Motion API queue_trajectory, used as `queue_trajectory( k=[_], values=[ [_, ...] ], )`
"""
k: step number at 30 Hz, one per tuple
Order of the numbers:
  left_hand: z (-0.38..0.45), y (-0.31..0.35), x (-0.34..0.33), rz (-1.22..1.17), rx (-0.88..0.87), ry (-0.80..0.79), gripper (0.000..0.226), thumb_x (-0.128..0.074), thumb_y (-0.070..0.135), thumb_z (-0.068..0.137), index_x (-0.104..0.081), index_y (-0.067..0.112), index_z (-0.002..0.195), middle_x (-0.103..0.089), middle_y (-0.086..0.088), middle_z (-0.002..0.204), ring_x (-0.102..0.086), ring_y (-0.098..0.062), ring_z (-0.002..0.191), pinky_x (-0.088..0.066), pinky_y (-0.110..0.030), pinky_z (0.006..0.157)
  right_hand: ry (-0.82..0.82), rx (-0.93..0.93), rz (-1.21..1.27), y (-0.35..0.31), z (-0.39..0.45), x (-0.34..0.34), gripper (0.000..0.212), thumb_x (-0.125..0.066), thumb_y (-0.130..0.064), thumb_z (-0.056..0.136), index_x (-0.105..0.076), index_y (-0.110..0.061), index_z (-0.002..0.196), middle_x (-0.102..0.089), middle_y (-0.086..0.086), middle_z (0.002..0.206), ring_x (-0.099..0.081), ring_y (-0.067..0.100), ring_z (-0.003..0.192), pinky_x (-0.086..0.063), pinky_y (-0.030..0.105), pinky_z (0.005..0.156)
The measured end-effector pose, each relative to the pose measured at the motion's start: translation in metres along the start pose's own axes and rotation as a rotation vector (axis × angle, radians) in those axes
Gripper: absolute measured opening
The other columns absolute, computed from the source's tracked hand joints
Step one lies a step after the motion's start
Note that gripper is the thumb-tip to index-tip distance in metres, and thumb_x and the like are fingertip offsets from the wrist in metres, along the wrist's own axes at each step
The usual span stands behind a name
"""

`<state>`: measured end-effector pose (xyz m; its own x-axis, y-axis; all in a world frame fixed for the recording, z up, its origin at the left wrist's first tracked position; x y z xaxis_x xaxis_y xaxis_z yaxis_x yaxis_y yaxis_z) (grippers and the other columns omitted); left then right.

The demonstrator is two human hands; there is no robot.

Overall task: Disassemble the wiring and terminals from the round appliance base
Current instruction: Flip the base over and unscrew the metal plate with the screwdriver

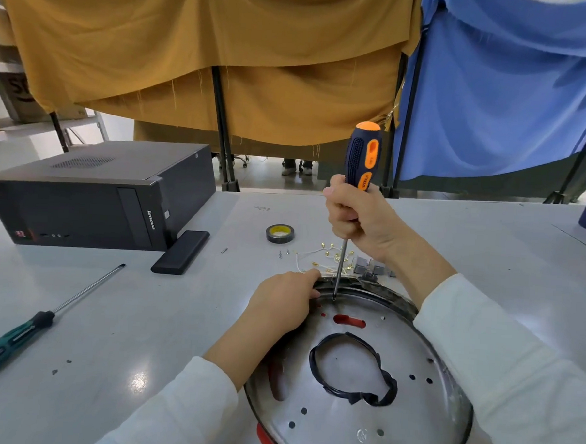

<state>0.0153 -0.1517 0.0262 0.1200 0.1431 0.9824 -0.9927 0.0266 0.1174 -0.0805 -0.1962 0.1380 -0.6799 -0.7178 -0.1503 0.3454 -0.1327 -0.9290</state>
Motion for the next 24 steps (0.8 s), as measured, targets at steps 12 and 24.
queue_trajectory(
  k=[12,24],
  values=[
    [-0.001,0.002,0.002,0.018,0.002,-0.008,0.010,-0.040,0.027,0.100,-0.044,0.019,0.104,-0.064,-0.010,0.103,-0.059,-0.031,0.089,-0.039,-0.034,0.064,0.468,0.226,-0.400,-0.019,-0.016,-0.002,0.020,-0.065,-0.024,0.088,-0.054,-0.010,0.081,-0.051,0.002,0.059,-0.049,0.011,0.047,-0.052,0.027,0.051],
    [0.002,0.000,-0.001,0.015,-0.005,0.000,0.004,-0.042,0.024,0.098,-0.042,0.020,0.100,-0.064,-0.009,0.103,-0.059,-0.031,0.090,-0.038,-0.032,0.063,0.150,0.113,0.041,-0.008,-0.011,0.009,0.042,-0.053,-0.012,0.082,-0.035,-0.027,0.047,-0.025,-0.009,0.043,-0.016,0.008,0.035,-0.016,0.013,0.037]
  ],
)
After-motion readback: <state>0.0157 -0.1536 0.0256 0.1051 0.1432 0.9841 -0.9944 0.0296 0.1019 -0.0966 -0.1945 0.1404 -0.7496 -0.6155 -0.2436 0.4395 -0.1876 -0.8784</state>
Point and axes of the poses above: each hand's wrist, its own z-axis towards the middle knuckle, its own x-axis out of the back of the hand, y = z × x, the point moved 5 cm from there along z, towards the middle knuckle
